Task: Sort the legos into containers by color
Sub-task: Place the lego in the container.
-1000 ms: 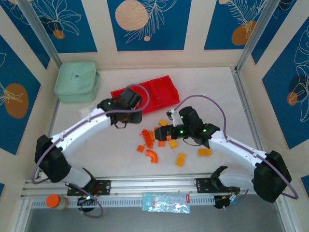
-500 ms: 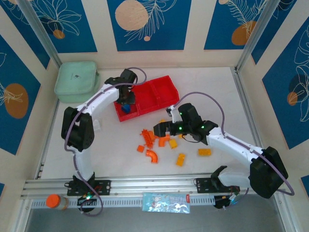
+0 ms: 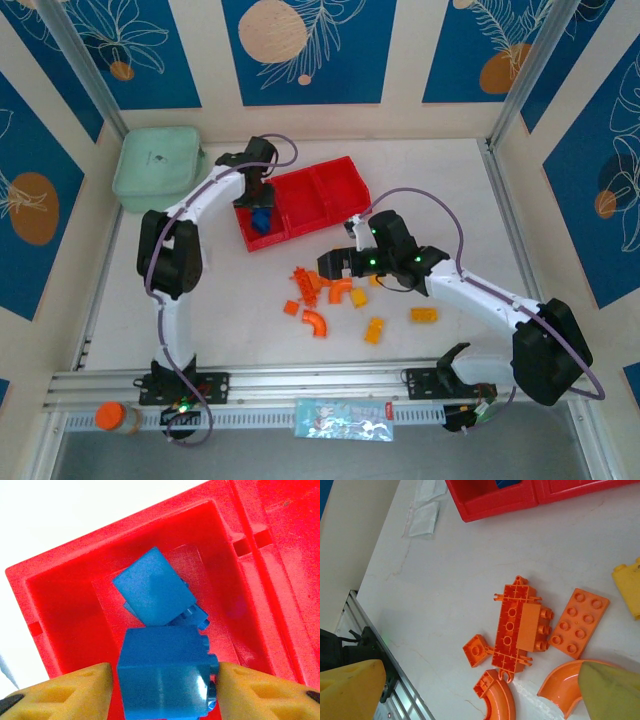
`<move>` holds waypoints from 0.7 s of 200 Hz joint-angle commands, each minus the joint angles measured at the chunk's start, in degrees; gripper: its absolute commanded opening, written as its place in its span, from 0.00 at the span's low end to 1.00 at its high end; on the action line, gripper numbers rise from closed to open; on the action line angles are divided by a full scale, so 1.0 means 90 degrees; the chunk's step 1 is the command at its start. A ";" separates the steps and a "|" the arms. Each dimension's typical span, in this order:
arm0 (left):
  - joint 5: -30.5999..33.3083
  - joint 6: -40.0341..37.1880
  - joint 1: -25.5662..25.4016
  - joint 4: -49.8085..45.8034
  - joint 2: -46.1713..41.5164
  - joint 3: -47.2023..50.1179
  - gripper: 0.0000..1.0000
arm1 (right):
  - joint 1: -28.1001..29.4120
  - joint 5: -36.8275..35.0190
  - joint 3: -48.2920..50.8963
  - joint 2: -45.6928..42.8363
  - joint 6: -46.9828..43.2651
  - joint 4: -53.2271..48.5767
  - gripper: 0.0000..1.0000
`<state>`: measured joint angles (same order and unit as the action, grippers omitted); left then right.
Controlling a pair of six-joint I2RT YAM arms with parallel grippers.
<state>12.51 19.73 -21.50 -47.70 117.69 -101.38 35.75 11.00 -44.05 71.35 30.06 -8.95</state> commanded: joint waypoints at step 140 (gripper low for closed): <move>-0.0948 0.0599 -0.0582 0.0345 -0.2852 0.2392 0.59 | -0.0091 0.0224 -0.0036 0.0064 -0.0420 -0.0404 0.99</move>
<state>6.20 22.48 -23.62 -45.41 96.14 -85.45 34.44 11.64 -44.99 71.42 27.55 -10.81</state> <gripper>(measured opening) 0.584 0.991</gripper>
